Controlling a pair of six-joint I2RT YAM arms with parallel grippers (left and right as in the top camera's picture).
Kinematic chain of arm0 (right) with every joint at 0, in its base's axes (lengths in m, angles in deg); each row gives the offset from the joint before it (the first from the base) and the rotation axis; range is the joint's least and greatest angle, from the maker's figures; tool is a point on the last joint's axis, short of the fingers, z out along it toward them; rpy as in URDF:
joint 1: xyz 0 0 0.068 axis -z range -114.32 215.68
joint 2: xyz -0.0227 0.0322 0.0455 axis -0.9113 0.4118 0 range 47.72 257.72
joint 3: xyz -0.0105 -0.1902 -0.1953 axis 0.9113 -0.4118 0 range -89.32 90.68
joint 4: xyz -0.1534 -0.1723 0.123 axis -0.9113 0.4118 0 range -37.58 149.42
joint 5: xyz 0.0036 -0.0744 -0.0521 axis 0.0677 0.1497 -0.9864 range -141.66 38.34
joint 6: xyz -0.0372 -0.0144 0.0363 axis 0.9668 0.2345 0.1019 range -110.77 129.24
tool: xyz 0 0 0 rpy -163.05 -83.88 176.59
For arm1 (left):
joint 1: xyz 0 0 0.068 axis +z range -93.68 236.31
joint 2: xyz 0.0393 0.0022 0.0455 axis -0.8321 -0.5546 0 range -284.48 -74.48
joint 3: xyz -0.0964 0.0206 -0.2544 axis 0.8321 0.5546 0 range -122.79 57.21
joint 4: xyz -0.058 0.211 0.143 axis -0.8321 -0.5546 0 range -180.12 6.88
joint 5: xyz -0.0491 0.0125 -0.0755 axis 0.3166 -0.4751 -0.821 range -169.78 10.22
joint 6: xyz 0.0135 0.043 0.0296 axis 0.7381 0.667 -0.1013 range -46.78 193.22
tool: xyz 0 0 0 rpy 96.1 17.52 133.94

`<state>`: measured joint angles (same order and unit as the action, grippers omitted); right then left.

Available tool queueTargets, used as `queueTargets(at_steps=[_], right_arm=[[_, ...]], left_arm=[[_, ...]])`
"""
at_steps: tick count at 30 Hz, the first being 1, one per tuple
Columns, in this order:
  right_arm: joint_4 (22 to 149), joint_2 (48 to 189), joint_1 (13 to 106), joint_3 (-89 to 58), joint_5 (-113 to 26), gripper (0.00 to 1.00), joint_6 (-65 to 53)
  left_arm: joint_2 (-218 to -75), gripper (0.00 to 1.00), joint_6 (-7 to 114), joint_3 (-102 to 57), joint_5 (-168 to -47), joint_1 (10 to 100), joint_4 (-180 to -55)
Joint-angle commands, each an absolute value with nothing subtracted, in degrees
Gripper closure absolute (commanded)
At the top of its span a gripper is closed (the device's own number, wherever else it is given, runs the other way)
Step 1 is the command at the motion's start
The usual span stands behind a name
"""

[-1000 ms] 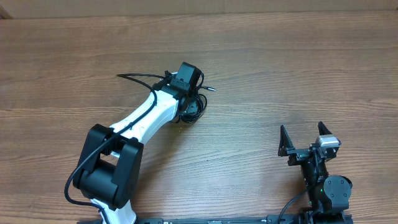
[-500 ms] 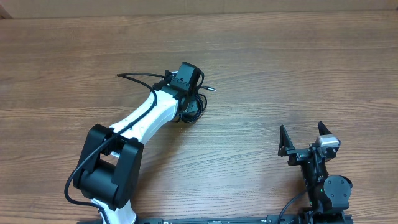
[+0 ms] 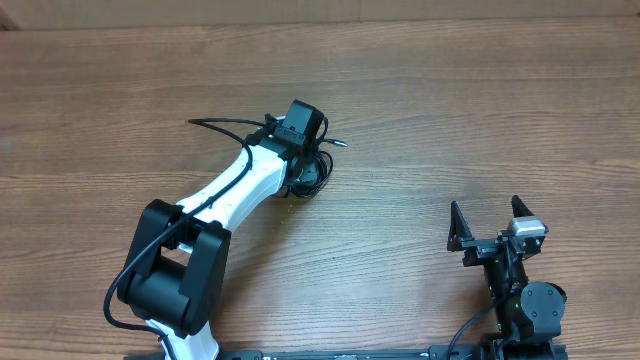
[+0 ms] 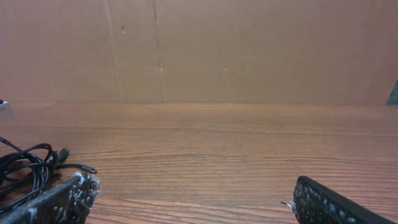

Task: Untangle cables
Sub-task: 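Lower the left gripper and close it on the cable loops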

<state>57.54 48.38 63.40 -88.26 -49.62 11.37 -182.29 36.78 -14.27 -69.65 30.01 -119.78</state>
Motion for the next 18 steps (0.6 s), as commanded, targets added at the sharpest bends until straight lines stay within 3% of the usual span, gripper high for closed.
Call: queueTargets(at_steps=[1,10,18], right_arm=[[57.24,47.88,63.51,-88.85,-50.32,0.00,11.17],[57.24,47.88,63.51,-88.85,-50.32,0.00,11.17],[57.24,47.88,63.51,-88.85,-50.32,0.00,11.17]], left_arm=[[-183.23,0.61,37.22,-14.27,-68.84,29.29,-119.82],[-183.25,0.55,37.26,-13.29,-68.84,29.29,-116.24],[-184.43,0.60,37.22,-12.87,-68.86,29.29,-118.25]])
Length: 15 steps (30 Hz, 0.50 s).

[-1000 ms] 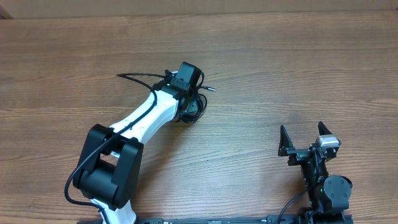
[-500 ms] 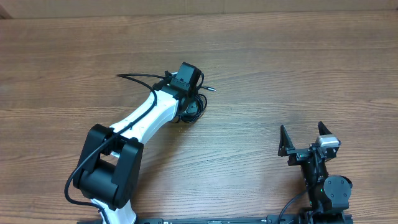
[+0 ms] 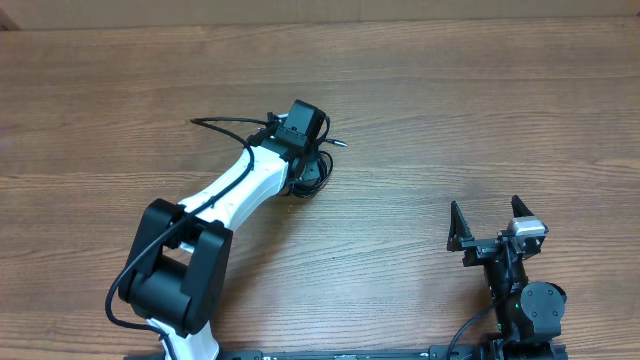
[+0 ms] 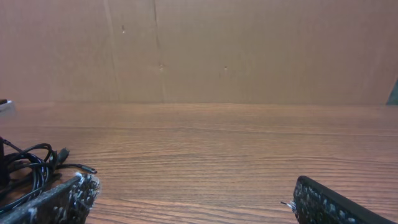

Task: Untangle cables
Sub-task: 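Lower the left gripper and close it on the cable loops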

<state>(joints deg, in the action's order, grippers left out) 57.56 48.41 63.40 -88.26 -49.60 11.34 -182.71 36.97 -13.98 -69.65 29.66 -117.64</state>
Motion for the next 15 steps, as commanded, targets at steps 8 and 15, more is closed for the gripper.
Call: queueTargets(at_steps=[8,15], right_arm=[[57.24,47.88,63.51,-88.85,-50.34,0.00,11.17],[57.26,47.88,63.51,-88.85,-50.32,0.00,11.17]], left_arm=[[-185.37,0.63,37.22,-12.59,-68.86,29.29,-117.33],[-185.37,0.57,37.26,-12.80,-68.89,29.29,-117.09]])
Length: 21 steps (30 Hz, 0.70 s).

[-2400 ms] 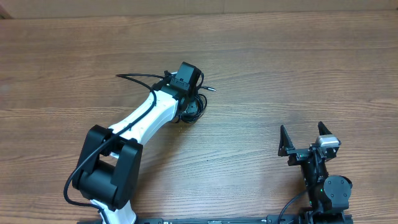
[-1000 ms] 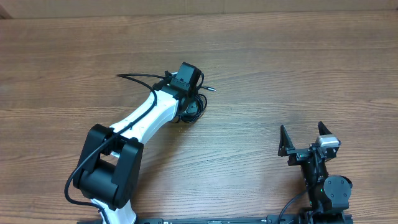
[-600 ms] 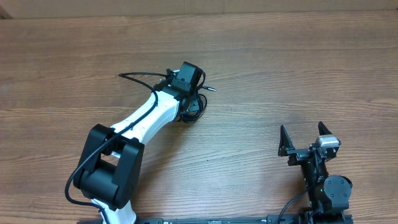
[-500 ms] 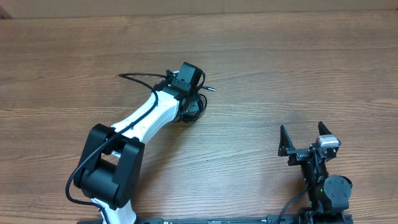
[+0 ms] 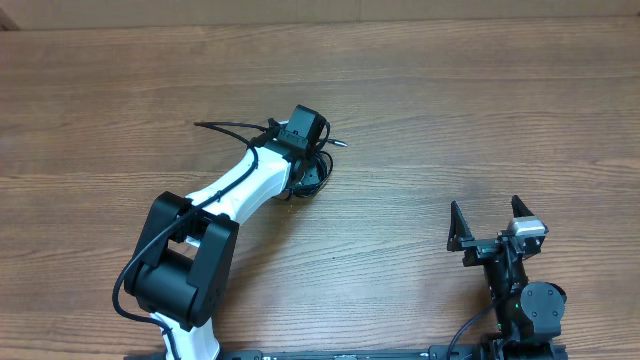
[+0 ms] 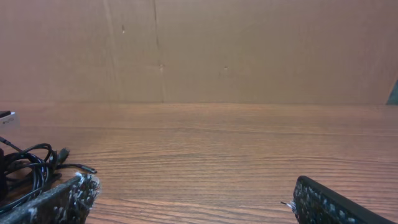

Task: Untangle cables
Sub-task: 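Lower the left gripper and close it on the cable loops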

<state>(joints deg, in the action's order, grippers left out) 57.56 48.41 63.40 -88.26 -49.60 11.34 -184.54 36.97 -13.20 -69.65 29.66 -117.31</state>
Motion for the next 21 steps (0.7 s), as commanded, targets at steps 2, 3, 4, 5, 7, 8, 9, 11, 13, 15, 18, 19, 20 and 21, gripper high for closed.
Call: queueTargets(at_steps=[2,3,4,5,7,8,9,11,13,15,18,19,20,21], right_arm=[[57.24,47.88,63.51,-88.85,-50.32,0.00,11.17],[57.26,47.88,63.51,-88.85,-50.32,0.00,11.17],[57.24,47.88,63.51,-88.85,-50.32,0.00,11.17],[57.26,47.88,63.51,-88.85,-50.34,0.00,11.15],[57.24,47.88,63.51,-88.85,-50.32,0.00,11.17],[57.24,47.88,63.51,-88.85,-50.32,0.00,11.17],[57.24,47.88,63.51,-88.85,-50.32,0.00,11.17],[57.26,47.88,63.51,-88.85,-50.32,0.00,11.17],[57.26,47.88,63.51,-88.85,-50.32,0.00,11.15],[57.24,47.88,63.51,-88.85,-50.32,0.00,11.17],[57.24,47.88,63.51,-88.85,-50.32,0.00,11.17],[57.26,47.88,63.51,-88.85,-50.32,0.00,11.17],[57.24,47.88,63.51,-88.85,-50.32,0.00,11.17],[57.26,47.88,63.51,-88.85,-50.32,0.00,11.17]], left_arm=[[-185.35,0.55,37.74,-13.50,-69.19,29.29,-117.20],[-185.35,0.55,40.28,-14.55,-71.05,29.29,-117.44],[-185.35,0.54,41.83,-15.12,-72.10,29.29,-117.68],[-185.35,0.54,42.26,-15.34,-72.34,29.29,-117.90],[-185.35,0.57,42.57,-15.80,-72.10,29.33,-118.91],[-185.35,0.62,42.57,-15.80,-72.12,29.33,-119.21],[-185.35,0.67,42.57,-15.80,-72.12,29.33,-119.32],[-185.35,0.73,42.57,-15.80,-72.34,29.33,-119.50],[-185.35,0.74,42.57,-15.80,-72.32,29.33,-119.69],[-185.35,0.74,42.57,-15.80,-72.32,29.33,-119.76],[-185.35,0.75,42.59,-15.80,-72.30,29.35,-119.76],[-185.35,0.75,42.59,-15.80,-72.30,29.35,-119.74],[-185.35,0.75,42.59,-15.80,-72.30,29.33,-119.74],[-185.35,0.75,42.59,-15.80,-72.30,29.33,-119.74]])
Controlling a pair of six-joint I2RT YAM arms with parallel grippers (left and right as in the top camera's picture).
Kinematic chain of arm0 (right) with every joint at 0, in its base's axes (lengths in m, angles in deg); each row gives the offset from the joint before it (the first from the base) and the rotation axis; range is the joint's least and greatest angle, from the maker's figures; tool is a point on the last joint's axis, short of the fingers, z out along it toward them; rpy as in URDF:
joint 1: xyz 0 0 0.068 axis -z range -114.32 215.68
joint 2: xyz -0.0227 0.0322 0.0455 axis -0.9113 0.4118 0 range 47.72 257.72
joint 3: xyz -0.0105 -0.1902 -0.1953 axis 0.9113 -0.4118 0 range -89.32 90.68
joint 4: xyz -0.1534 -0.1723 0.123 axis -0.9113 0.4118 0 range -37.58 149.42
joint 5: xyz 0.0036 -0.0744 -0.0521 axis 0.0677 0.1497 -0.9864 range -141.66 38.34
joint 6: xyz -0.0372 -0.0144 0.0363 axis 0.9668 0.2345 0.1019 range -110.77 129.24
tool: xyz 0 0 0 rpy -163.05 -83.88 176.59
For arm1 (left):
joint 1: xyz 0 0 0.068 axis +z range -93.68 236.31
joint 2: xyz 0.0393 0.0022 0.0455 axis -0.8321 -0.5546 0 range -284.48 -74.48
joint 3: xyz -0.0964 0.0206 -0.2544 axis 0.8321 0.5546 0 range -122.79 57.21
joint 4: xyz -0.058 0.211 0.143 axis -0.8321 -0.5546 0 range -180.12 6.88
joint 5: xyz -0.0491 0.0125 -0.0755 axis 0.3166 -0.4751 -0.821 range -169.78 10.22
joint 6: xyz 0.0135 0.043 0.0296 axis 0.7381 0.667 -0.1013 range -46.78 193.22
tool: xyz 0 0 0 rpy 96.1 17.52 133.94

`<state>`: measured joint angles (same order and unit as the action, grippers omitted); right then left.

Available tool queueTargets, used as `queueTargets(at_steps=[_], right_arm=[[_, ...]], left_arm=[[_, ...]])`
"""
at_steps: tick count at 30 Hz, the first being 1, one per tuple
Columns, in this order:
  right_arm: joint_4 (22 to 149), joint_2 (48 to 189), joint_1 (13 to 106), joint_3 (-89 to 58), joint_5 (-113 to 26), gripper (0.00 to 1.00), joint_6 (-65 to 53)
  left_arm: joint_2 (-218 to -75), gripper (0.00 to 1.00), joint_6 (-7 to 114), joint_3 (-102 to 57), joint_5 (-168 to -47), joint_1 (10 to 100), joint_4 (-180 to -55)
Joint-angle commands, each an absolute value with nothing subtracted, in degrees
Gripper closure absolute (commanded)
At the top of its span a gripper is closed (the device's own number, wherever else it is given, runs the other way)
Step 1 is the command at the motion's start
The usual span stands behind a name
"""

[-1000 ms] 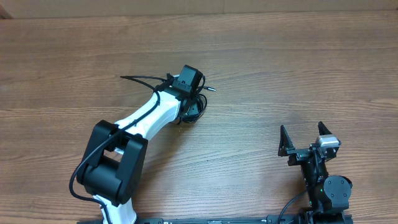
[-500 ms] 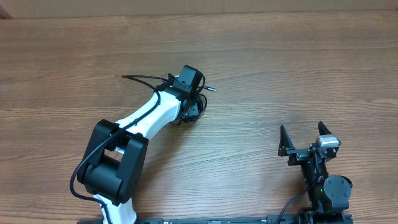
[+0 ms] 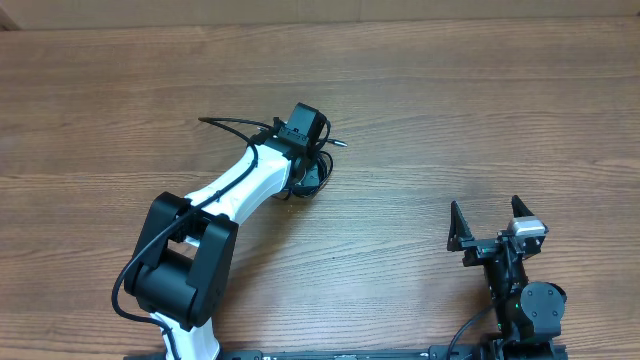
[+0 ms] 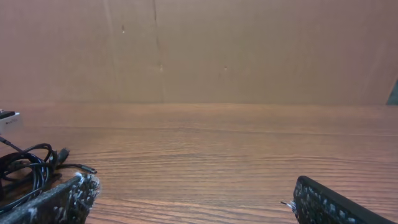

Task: Untangle cables
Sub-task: 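Lower the left gripper and close it on the cable loops, then lift the cable bundle with the left gripper toward the center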

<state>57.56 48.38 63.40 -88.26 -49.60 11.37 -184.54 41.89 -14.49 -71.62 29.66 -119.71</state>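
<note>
A tangle of black cables [image 3: 312,176] lies mid-table, with one strand [image 3: 225,123] running out to the left and a plug tip [image 3: 343,143] pointing right. My left gripper [image 3: 303,150] is down on the tangle; its wrist camera hides the fingers, so their state is not visible. My right gripper [image 3: 490,222] stands open near the front right, far from the cables, with nothing between its fingers [image 4: 69,198]. The right wrist view shows the cables [image 4: 28,165] at its left edge.
The wooden table [image 3: 480,110] ends at a brown cardboard wall [image 4: 199,50] at the back. The left arm's white link [image 3: 235,190] and black base [image 3: 180,270] stretch from the front left to the tangle.
The loose strand's left end has shifted slightly right and up in the overhead view. The left wrist has turned a little. The right gripper has not moved.
At every moment my left gripper sat on the tangle and my right gripper stood open at the front right. Across the moments the left arm's lower links swung a little, and the strand's free end crept rightwards. The bundle stays in one heap.
</note>
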Motion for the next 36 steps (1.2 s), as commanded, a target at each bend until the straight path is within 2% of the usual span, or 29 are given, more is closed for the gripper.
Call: queueTargets(at_steps=[1,8,20,23,28,36], right_arm=[[57.24,47.88,63.51,-88.85,-50.32,0.00,11.17],[57.26,47.88,63.51,-88.85,-50.32,0.00,11.17],[57.24,47.88,63.51,-88.85,-50.32,0.00,11.17],[57.24,47.88,63.51,-88.85,-50.32,0.00,11.17],[57.24,47.88,63.51,-88.85,-50.32,0.00,11.17],[57.24,47.88,63.51,-88.85,-50.32,0.00,11.17]], left_arm=[[-185.35,0.76,42.59,-15.80,-72.30,29.33,-119.76],[-185.35,0.96,42.59,-15.80,-72.10,29.40,-119.76],[-183.15,0.96,45.98,-15.82,-71.92,29.38,-121.24],[-180.50,0.96,51.18,-15.82,-72.32,29.27,-121.68],[-172.89,0.96,68.62,-15.82,-80.40,29.27,-124.28],[-161.49,0.96,80.14,-15.82,-88.97,29.27,-128.89]])
